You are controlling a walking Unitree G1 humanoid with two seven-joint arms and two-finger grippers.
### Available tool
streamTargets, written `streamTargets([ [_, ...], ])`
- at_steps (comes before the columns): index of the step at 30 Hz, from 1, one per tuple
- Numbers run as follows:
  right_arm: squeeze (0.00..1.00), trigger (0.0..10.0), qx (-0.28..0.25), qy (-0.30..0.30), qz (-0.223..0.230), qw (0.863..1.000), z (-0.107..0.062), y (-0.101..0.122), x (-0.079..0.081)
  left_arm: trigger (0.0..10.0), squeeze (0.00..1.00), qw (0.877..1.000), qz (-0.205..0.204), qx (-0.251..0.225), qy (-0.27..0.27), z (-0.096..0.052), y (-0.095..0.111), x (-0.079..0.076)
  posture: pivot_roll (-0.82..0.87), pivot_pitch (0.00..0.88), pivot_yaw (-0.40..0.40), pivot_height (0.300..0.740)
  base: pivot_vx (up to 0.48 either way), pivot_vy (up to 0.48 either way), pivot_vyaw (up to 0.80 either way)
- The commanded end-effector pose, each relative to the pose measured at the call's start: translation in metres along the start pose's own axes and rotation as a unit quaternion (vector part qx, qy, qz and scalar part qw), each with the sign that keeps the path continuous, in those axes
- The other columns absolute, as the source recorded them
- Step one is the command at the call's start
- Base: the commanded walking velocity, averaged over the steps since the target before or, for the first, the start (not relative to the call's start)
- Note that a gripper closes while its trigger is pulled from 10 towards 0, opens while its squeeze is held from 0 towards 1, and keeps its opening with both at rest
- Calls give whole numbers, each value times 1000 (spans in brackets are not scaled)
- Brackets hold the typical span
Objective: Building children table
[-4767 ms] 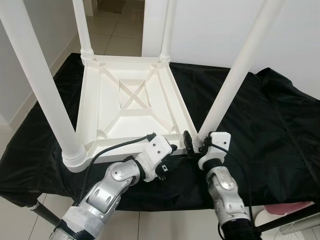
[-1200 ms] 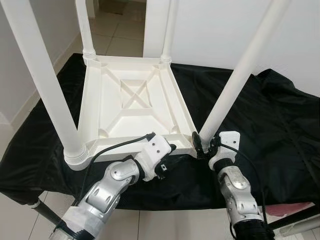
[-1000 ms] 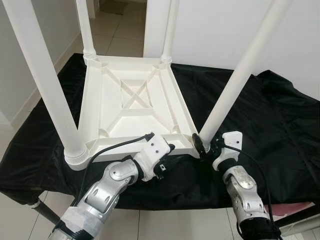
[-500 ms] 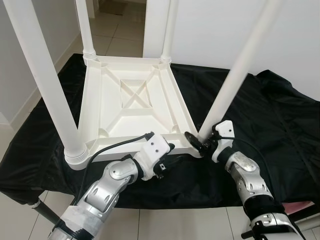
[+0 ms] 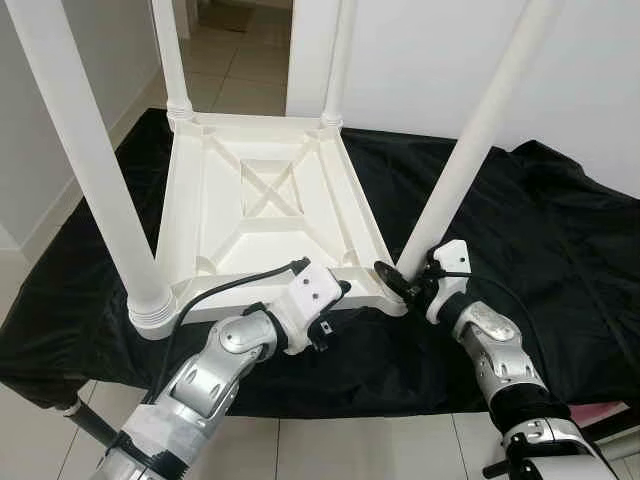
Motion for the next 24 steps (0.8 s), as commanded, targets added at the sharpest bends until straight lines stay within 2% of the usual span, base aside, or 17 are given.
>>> streamTargets([
  [1, 0, 10000, 31, -8, -7, 999, -7, -14, -3, 10000, 0, 999, 4, 3, -40, 2, -2, -11, 16, 0, -93, 740, 0, 0, 0],
  [3, 0, 10000, 29, -21, -2, 999, -7, -13, -6, 10000, 0, 999, 4, 3, -41, 3, -2, -12, 16, 0, -93, 740, 0, 0, 0],
  [6, 0, 10000, 16, -89, 21, 996, -6, -10, -14, 10000, 0, 999, 0, 2, -41, 3, -2, -12, 14, 0, -97, 740, 0, 0, 0],
  [10, 0, 10000, 9, -102, 25, 994, -6, -9, -12, 10000, 0, 999, -1, 1, -39, 3, -2, -12, 14, 0, -97, 740, 0, 0, 0],
  [13, 0, 10000, 5, -145, 43, 988, -6, -14, -6, 10000, 0, 999, -4, 1, -44, 3, -4, -16, 9, 0, -96, 740, 0, 0, 0],
  [15, 0, 10000, 5, -145, 43, 988, -6, -14, -6, 10000, 0, 999, -4, 1, -44, 3, -4, -16, 9, 0, -96, 740, 0, 0, 0],
  [16, 0, 10000, 6, -167, 49, 985, -7, -16, -6, 10000, 267, 999, -6, 0, -45, 4, -4, -17, 5, 0, -93, 740, 0, 0, 0],
  [17, 0, 10000, 7, -190, 54, 980, -9, -18, -7, 10000, 1000, 999, -14, -3, -52, 4, -3, -18, 2, 0, -92, 740, 0, 0, 0],
  [19, 0, 10000, 7, -190, 54, 980, -9, -18, -7, 10000, 1000, 999, -14, -3, -52, 4, -3, -18, 2, 0, -92, 740, 0, 0, 0],
  [21, 0, 10000, 6, -232, 57, 971, -12, -19, -8, 10000, 1000, 999, -7, -2, -51, 5, -2, -17, 2, 0, -94, 740, 0, 0, 0],
  [22, 0, 10000, 6, -232, 57, 971, -12, -19, -8, 10000, 1000, 999, -7, -2, -51, 5, -2, -17, 2, 0, -94, 740, 0, 0, 0],
  [23, 0, 10000, 6, -257, 63, 964, -15, -20, -7, 10000, 812, 999, -3, 0, -47, 6, -3, -16, 3, 0, -98, 740, 0, 0, 0],
  [24, 0, 10000, 6, -257, 63, 964, -15, -20, -7, 10000, 812, 999, -3, 0, -47, 6, -3, -16, 3, 0, -98, 740, 0, 0, 0],
])
Point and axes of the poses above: a point about 5 cm out from each wrist's last joint towards the gripper, its own z axis pointing out of the wrist towards the gripper, its own y axis along the axis of the wrist's last joint, x = y × z, the point moved 5 cm from there along z, pointing out of the wrist towards the gripper, and after that the axes turned 2 degrees about z, right-handed, at the moved point
